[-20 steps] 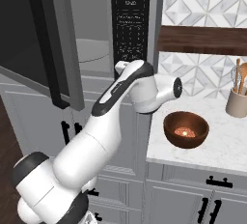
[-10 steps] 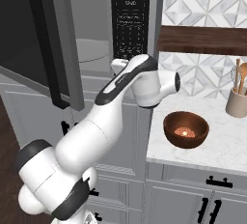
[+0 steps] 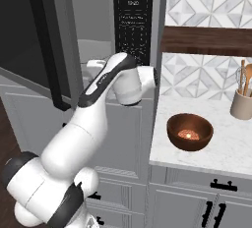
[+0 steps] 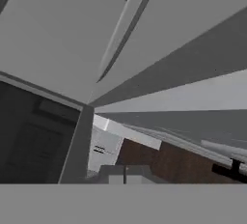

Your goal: Open the microwave, place the bowl with waffle inside the microwave, then close the microwave door and turn it on.

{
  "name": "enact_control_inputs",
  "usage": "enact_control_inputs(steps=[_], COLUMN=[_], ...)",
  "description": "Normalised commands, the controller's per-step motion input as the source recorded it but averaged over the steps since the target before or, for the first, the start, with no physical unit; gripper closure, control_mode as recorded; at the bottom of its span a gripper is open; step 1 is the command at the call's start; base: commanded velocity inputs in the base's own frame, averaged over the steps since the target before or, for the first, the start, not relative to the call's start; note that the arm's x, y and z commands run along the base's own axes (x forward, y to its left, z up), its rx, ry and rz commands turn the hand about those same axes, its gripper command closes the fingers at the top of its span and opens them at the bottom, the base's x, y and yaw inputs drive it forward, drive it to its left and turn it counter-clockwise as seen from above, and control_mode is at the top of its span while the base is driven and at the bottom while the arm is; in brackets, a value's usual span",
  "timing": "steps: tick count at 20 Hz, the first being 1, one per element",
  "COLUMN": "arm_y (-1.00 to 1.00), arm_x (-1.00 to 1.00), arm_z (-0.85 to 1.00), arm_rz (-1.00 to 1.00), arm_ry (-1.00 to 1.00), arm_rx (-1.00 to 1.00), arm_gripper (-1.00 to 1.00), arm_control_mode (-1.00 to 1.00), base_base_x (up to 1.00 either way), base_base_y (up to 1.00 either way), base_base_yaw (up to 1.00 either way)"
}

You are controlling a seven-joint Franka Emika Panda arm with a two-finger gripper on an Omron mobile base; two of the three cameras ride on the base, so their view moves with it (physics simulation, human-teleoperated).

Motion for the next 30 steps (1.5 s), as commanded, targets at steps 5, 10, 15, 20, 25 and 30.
enact_control_inputs(steps=[5,10,15,20,25,30], arm_y=[1.0,1.0,0.86,0.89,0.94,0.81], arm_x=[-0.99,-1.0,-1.0,-0.99,-0.79,-0.43], arm_z=[0.0,0.02,0.33,0.43,0.42,0.37], arm_rz=[0.26,0.4,0.36,0.32,0.31,0.27], arm_ry=[-0.19,-0.3,-0.38,-0.45,-0.43,-0.42], arm_rx=[-0.06,-0.09,-0.01,0.0,0.0,0.03], arm_gripper=[1.0,1.0,1.0,1.0,1.0,1.0], arm_control_mode=[-1.0,-1.0,-1.0,-1.0,-1.0,-1.0], base_base_x=[0.0,0.0,0.0,0.0,0.0,0.0], base_base_y=[0.0,0.0,0.0,0.0,0.0,0.0], base_base_yaw=[0.0,0.0,0.0,0.0,0.0,0.0])
